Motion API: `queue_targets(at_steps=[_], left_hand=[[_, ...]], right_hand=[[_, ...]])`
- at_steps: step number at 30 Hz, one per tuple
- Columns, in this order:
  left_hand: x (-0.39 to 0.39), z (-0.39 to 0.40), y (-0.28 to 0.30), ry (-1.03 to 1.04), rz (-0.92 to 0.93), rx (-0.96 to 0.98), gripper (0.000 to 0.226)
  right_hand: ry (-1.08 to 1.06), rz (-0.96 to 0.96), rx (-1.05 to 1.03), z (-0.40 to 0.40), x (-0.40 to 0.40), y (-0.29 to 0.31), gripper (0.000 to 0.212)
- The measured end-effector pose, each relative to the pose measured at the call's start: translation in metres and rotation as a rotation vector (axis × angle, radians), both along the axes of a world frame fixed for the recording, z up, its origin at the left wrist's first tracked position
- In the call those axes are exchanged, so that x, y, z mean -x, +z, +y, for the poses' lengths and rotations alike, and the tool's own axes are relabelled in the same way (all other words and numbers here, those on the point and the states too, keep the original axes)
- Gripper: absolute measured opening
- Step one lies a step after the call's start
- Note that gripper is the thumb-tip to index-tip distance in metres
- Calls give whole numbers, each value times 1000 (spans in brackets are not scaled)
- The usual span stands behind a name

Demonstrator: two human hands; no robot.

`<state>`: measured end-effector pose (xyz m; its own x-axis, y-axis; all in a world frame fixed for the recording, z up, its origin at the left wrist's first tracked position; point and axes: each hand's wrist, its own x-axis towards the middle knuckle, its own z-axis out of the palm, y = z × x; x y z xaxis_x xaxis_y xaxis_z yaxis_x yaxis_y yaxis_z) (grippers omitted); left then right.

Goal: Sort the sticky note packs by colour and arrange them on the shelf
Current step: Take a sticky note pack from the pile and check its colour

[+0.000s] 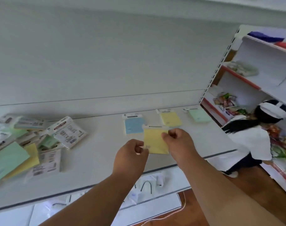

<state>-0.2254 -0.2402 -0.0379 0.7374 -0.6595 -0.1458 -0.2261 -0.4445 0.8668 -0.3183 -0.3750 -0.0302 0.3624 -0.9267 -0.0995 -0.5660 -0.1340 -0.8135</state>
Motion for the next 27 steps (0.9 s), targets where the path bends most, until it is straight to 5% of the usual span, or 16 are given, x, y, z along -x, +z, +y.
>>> queue_targets(at_steps=[7, 27], left_hand=[[48, -75, 3, 23, -74, -77, 23], [6, -182, -7, 123, -274, -415, 33]], right_hand=[[58, 130, 83, -79, 42, 6, 29], [252, 500, 356, -177, -34, -17, 29]])
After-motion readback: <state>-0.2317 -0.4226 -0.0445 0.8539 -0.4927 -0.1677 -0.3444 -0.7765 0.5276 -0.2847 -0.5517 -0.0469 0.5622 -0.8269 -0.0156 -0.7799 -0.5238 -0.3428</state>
